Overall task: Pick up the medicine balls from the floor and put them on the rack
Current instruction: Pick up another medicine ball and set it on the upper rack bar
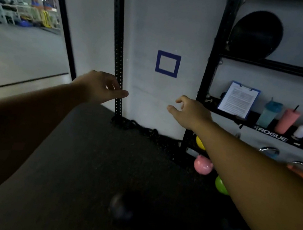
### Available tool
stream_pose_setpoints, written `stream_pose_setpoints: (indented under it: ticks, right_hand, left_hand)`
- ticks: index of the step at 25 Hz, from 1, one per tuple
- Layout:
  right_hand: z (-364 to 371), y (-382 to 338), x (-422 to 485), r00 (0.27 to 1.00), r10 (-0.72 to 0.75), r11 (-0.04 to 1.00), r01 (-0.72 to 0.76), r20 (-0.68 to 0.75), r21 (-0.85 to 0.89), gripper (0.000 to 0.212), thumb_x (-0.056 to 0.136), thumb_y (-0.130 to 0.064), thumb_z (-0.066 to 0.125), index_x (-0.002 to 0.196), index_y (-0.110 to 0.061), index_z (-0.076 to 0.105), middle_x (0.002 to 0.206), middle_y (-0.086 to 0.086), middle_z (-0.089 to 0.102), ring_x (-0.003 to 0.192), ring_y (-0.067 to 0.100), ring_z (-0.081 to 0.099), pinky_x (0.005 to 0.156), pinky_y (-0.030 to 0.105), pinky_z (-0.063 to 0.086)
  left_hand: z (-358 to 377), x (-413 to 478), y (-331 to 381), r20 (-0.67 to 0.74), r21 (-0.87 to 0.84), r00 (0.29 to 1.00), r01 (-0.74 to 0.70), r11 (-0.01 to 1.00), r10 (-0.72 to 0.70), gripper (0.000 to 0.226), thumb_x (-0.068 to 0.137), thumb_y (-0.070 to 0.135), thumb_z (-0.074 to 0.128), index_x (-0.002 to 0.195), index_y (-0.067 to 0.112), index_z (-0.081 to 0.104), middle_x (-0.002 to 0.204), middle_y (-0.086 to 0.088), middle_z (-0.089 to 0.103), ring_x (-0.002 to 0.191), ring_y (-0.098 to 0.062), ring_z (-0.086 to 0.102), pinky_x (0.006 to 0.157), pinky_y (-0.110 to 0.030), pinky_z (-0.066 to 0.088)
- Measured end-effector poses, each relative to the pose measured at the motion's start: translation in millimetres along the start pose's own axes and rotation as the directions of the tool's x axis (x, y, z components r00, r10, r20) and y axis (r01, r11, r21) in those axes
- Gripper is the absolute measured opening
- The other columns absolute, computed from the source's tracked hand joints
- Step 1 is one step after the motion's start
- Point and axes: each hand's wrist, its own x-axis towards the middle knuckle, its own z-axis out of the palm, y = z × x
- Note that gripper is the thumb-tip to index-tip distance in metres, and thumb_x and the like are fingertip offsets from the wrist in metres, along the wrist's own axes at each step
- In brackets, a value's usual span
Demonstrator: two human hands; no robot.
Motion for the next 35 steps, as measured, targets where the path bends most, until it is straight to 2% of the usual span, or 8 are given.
stream_pose_setpoints:
  ticks: [3, 7, 9, 11, 15, 21, 29, 35]
  right_hand:
    - [42.5, -42.1, -9.3, 0.997, 0.021, 1.0, -0.021, 0.068, -0.002, 0.066, 0.093, -0.074, 0.049, 0.141, -0.029, 0.052, 0.139, 0.004, 0.061, 0.122, 0.029, 0.059, 0.103, 0.045, 0.047]
    - [114.7, -93.7, -18.7, 0.988, 0.047, 0.999, -0.048, 0.148, 0.006, 0.066, 0.087, -0.077, 0.052, 0.134, -0.031, 0.057, 0.133, 0.005, 0.065, 0.116, 0.03, 0.062, 0.097, 0.039, 0.047]
    - [153.9, -109.9, -28.8, 0.977, 0.088, 0.996, -0.09, 0.196, 0.003, 0.064, 0.089, -0.075, 0.052, 0.134, -0.03, 0.056, 0.134, 0.005, 0.064, 0.116, 0.03, 0.062, 0.095, 0.04, 0.048]
    - [188.9, -115.2, -38.5, 0.97, 0.134, 0.991, -0.135, 0.205, -0.009, 0.064, 0.091, -0.074, 0.052, 0.136, -0.029, 0.056, 0.137, 0.006, 0.063, 0.119, 0.03, 0.061, 0.096, 0.041, 0.049]
    - [249.1, -114.7, -58.4, 0.94, 0.184, 0.983, -0.175, 0.288, -0.055, 0.066, 0.092, -0.074, 0.049, 0.14, -0.029, 0.053, 0.139, 0.005, 0.061, 0.125, 0.03, 0.058, 0.102, 0.046, 0.045]
    - [294.3, -65.4, -56.5, 0.905, 0.262, 0.965, -0.24, 0.336, -0.107, 0.066, 0.093, -0.075, 0.046, 0.142, -0.03, 0.051, 0.14, 0.005, 0.058, 0.127, 0.031, 0.055, 0.098, 0.048, 0.04]
    - [371.1, 36.1, 13.5, 0.833, 0.336, 0.942, -0.307, 0.439, -0.139, 0.069, 0.091, -0.077, 0.045, 0.141, -0.03, 0.051, 0.14, 0.005, 0.059, 0.126, 0.033, 0.056, 0.099, 0.051, 0.043]
    - [510.0, 93.1, 31.7, 0.731, 0.368, 0.921, -0.373, 0.574, -0.115, 0.069, 0.09, -0.076, 0.047, 0.141, -0.031, 0.051, 0.14, 0.004, 0.057, 0.126, 0.032, 0.054, 0.097, 0.05, 0.046]
  left_hand:
    - [4.3, -25.0, -47.1, 0.044, 0.006, 0.999, 0.002, 1.0, -0.002, 0.059, 0.067, 0.097, 0.056, 0.093, 0.045, 0.069, 0.112, 0.008, 0.075, 0.108, -0.023, 0.071, 0.1, -0.047, 0.058]
    - [23.5, -45.6, -137.5, 0.184, 0.043, 0.979, 0.083, 0.996, -0.09, 0.095, 0.053, 0.101, 0.052, 0.116, 0.034, 0.074, 0.126, -0.003, 0.073, 0.117, -0.028, 0.067, 0.107, -0.049, 0.054]
    - [36.7, -54.5, -183.7, 0.276, 0.094, 0.955, 0.089, 0.992, -0.112, 0.1, 0.066, 0.101, 0.056, 0.131, 0.028, 0.072, 0.138, -0.008, 0.07, 0.125, -0.034, 0.064, 0.104, -0.044, 0.05]
    - [48.9, -58.2, -217.8, 0.305, 0.125, 0.942, 0.108, 0.986, -0.142, 0.088, 0.073, 0.097, 0.056, 0.13, 0.032, 0.071, 0.137, -0.004, 0.069, 0.123, -0.033, 0.064, 0.096, -0.038, 0.046]
    - [91.4, -51.8, -241.0, 0.379, 0.057, 0.918, 0.103, 0.993, -0.117, 0.083, 0.056, 0.102, 0.048, 0.111, 0.042, 0.067, 0.116, 0.011, 0.071, 0.108, -0.02, 0.066, 0.096, -0.041, 0.052]
    - [183.8, -17.7, -235.3, 0.51, 0.022, 0.86, 0.021, 1.0, -0.029, 0.063, 0.084, 0.084, 0.062, 0.122, 0.035, 0.068, 0.12, 0.009, 0.072, 0.109, -0.019, 0.069, 0.091, -0.04, 0.053]
    - [299.8, 60.0, -243.6, 0.603, 0.027, 0.795, 0.066, 0.997, -0.068, 0.065, 0.084, 0.086, 0.06, 0.125, 0.036, 0.066, 0.125, 0.01, 0.069, 0.113, -0.019, 0.067, 0.097, -0.044, 0.056]
    - [440.9, 97.3, -303.8, 0.69, 0.008, 0.72, 0.088, 0.996, -0.069, 0.072, 0.082, 0.087, 0.058, 0.13, 0.034, 0.066, 0.129, 0.01, 0.069, 0.11, -0.017, 0.066, 0.088, -0.038, 0.053]
